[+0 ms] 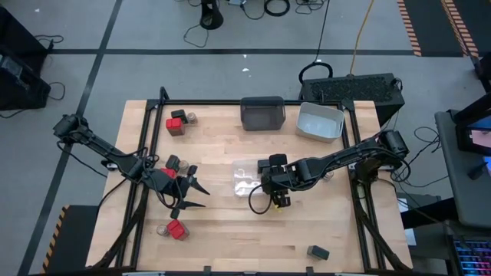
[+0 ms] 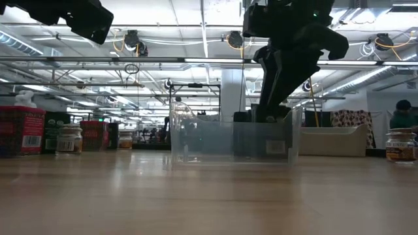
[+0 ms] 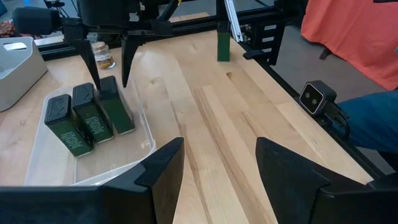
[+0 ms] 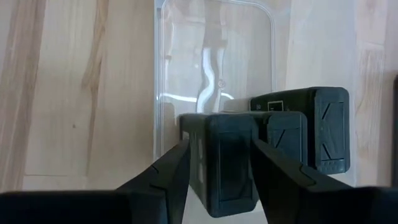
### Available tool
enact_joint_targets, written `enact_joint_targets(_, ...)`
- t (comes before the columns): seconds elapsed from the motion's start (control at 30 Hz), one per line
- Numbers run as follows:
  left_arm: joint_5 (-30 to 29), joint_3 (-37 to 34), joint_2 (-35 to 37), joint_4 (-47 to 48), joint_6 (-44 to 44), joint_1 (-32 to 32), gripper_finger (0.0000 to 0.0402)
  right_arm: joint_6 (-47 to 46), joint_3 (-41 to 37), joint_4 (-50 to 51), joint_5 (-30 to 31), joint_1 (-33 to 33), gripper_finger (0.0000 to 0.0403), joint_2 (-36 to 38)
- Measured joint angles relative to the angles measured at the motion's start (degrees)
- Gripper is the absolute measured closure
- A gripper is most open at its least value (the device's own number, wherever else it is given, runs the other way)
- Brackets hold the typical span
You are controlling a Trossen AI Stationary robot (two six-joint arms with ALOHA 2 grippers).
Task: Sort spices by type
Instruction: Put the black seasoning can into the transparent bin
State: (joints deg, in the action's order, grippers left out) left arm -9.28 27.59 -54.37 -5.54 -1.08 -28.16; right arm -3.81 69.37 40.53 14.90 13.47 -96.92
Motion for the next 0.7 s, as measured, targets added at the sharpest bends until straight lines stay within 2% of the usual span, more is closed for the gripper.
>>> enact_joint_targets(0.33, 0.01, 0.00, 0.00, -0.02, -0.07, 0.00, 0.0196, 0.27, 0.62, 0.71, 0.06, 0.00, 0.0252, 0.00)
enact_joint_targets(0.7, 0.02, 0.00, 0.00, -0.02, -0.04, 0.00, 0.0196, 1.89, 9.94, 6.99, 0.09, 0.00, 0.0252, 0.00)
